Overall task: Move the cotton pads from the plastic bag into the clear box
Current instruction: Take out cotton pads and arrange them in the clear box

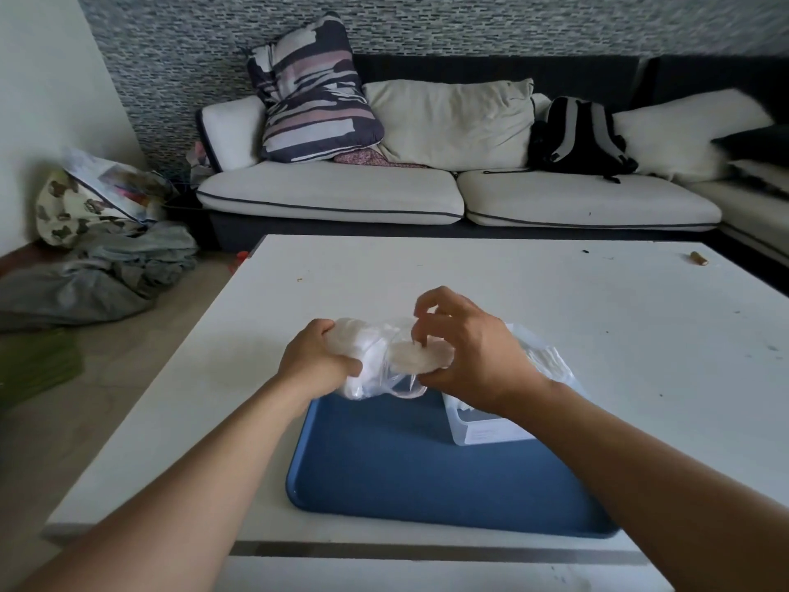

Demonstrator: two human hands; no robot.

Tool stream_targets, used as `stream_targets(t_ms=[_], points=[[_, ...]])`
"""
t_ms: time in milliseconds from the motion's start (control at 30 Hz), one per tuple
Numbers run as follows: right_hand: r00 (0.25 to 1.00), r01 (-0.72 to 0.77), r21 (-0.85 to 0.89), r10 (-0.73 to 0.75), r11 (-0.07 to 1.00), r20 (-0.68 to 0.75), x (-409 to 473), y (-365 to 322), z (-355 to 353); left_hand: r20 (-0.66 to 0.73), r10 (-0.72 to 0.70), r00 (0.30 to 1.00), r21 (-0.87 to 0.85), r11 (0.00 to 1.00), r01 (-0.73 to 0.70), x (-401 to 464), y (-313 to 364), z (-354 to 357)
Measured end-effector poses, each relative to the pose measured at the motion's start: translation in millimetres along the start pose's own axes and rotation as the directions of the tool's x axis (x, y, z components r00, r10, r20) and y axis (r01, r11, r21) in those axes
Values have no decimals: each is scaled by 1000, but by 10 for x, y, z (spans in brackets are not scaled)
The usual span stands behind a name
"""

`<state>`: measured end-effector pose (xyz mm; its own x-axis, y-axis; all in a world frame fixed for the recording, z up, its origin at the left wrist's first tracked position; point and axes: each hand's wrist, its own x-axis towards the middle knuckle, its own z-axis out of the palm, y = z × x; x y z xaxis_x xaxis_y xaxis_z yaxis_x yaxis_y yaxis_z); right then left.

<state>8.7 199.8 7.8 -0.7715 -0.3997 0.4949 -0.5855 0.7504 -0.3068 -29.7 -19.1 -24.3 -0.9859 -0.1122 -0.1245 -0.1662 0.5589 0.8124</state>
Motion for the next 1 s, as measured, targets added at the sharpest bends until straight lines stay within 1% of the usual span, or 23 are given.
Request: stream_targets(t_ms=[33, 67, 100, 167, 233, 267, 300, 333, 367, 400, 433, 467, 500, 533, 567, 600, 667, 733, 800, 833, 933, 1000], points=[[1000, -27, 80, 25, 996, 19, -15, 2, -39, 22, 0, 1000, 54, 999, -1, 5, -19, 13], [995, -92, 191, 86, 977, 42, -38, 3, -89, 53, -2, 999, 118, 993, -4, 12, -37, 32], [984, -179, 322, 164, 930, 75, -69, 8, -142, 95, -17, 995, 180, 984, -1, 4, -44, 49], [945, -326, 558, 282, 763, 167, -126, 2, -233, 199, -69, 978, 309, 951, 4, -30, -36, 76], [911, -400, 665, 350, 631, 217, -167, 24, -283, 258, -102, 961, 465, 885, -31, -69, 26, 88], [901, -411, 708, 371, 574, 223, -175, 40, -291, 257, -82, 963, 518, 853, -66, -96, 82, 86], [896, -411, 748, 383, 520, 226, -176, 46, -296, 242, -36, 970, 499, 862, -93, -148, 174, 77], [892, -406, 784, 390, 470, 228, -175, 53, -298, 200, 27, 979, 379, 920, -103, -214, 300, 69], [888, -401, 812, 398, 423, 231, -172, 46, -295, 137, 89, 987, 164, 980, -112, -302, 440, 67], [886, -392, 835, 403, 385, 230, -165, 30, -289, 70, 126, 990, -120, 986, -117, -402, 589, 83], [884, -382, 854, 408, 353, 227, -152, 5, -283, 36, 106, 994, -392, 916, -84, -518, 722, 122], [886, -369, 868, 409, 333, 220, -137, -19, -275, 67, 55, 996, -604, 797, -4, -623, 827, 182], [887, -363, 877, 405, 316, 221, -122, -44, -260, 139, 26, 990, -734, 674, 85, -726, 913, 242], [894, -357, 880, 387, 312, 225, -109, -73, -233, 212, 11, 977, -798, 579, 167, -796, 953, 306], [899, -358, 879, 369, 314, 235, -97, -111, -210, 260, 3, 966, -827, 517, 221, -837, 964, 372], [899, -367, 871, 364, 327, 242, -89, -150, -197, 277, -16, 961, -846, 470, 251, -859, 965, 431], [880, -399, 845, 409, 357, 242, -78, -229, -193, 266, -65, 962, -872, 410, 268, -879, 970, 503], [860, -402, 836, 467, 374, 204, -66, -295, -182, 241, -68, 968, -885, 394, 249, -872, 983, 539], [828, -407, 828, 539, 386, 155, -39, -322, -148, 251, -49, 967, -877, 412, 248, -867, 984, 571], [806, -415, 812, 580, 410, 119, -20, -316, -126, 267, -41, 963, -865, 430, 258, -868, 981, 582], [777, -416, 727, 629, 546, -28, 25, -239, -98, 355, 0, 935, -821, 479, 312, -863, 959, 581], [768, -423, 686, 636, 592, -76, 39, -150, -110, 450, 35, 892, -799, 461, 385, -880, 953, 525]])
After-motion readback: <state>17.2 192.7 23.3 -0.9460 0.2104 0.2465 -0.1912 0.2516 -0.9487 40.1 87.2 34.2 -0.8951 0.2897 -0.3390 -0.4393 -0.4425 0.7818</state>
